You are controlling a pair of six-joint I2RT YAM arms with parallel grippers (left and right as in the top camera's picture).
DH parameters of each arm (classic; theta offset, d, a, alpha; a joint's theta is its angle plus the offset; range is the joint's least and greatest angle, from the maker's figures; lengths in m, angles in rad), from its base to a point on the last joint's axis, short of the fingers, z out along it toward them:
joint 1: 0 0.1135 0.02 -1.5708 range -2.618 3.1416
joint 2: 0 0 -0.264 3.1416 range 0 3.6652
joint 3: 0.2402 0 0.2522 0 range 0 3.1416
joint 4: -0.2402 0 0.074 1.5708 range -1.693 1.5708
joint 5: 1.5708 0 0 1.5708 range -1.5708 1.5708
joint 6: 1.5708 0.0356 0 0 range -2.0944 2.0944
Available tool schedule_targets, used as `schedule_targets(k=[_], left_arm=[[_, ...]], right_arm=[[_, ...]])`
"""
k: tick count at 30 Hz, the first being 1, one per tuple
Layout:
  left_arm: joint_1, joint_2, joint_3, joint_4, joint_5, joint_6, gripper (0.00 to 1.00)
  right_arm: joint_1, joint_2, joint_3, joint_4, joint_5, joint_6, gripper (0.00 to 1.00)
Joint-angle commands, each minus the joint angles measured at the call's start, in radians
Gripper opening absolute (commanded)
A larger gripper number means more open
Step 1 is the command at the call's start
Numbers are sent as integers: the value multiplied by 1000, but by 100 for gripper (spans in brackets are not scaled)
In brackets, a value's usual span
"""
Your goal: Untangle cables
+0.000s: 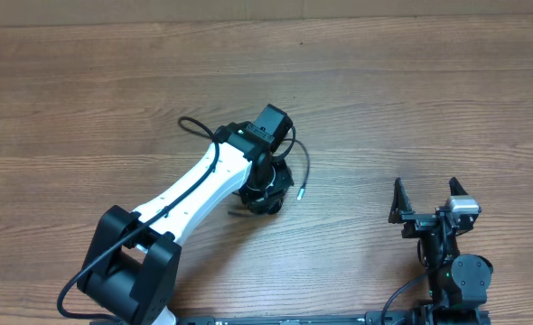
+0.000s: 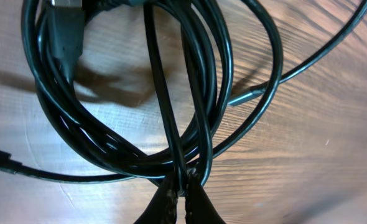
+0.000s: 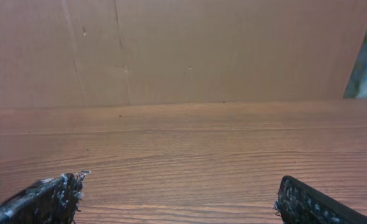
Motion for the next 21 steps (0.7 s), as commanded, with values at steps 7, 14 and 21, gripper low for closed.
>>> schedule_targets(k=[7,14,21], left_arm=[[-39,-32,19,18,-48,-257,4],[-71,-32,19,67,-47,-256,4],[-76,-32,19,60,-113,-243,4]], right_arm=[[-3,-9,-11,6,3,-5,100],[-3,-9,-11,6,3,-5,100],[-3,-9,-11,6,3,-5,100]])
